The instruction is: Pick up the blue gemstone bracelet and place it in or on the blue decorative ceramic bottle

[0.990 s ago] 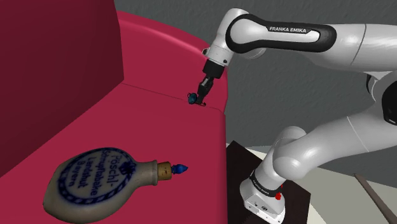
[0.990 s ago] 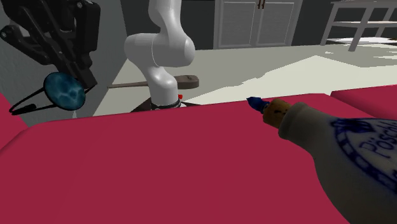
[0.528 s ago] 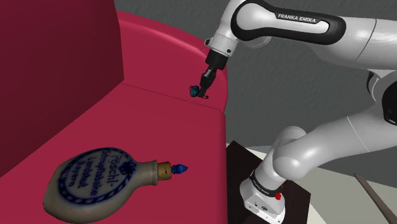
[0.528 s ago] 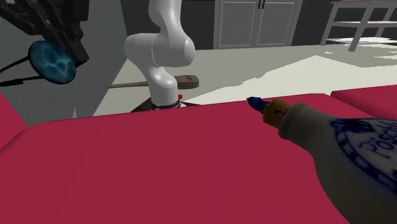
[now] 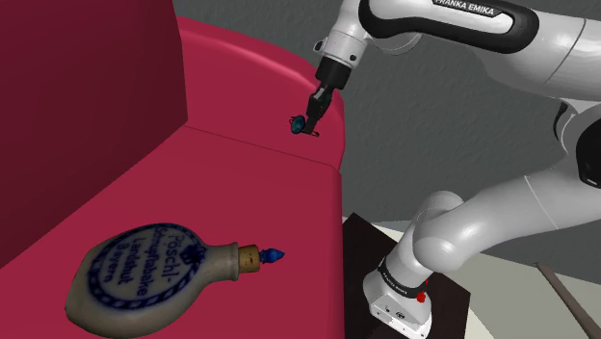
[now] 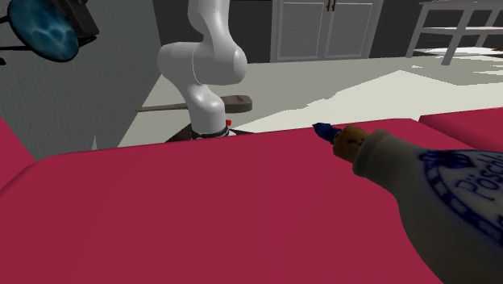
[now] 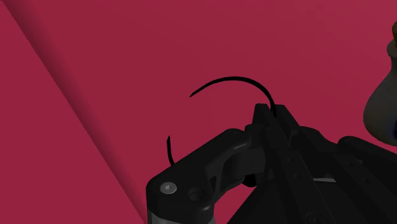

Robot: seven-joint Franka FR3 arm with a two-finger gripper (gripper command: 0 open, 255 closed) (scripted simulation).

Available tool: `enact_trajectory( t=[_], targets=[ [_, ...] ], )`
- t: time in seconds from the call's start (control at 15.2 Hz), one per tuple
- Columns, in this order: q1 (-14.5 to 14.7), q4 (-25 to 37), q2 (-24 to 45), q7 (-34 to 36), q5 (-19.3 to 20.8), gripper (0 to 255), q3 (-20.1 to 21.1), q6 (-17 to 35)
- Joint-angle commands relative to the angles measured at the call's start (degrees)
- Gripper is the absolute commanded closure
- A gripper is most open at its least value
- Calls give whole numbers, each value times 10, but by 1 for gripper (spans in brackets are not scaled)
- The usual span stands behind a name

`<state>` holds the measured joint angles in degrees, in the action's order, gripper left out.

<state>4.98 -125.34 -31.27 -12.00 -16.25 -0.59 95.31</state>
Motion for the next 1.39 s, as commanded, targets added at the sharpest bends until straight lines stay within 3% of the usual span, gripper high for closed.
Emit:
enact_trajectory(
  t=[0.0,0.53,1.32],
  targets=[
    [0,20,3,5,1,255,0,-17],
    [2,91,18,19,2,255,-4,-71],
    [49,104,35,181,-50,255,133,-14]
  ],
)
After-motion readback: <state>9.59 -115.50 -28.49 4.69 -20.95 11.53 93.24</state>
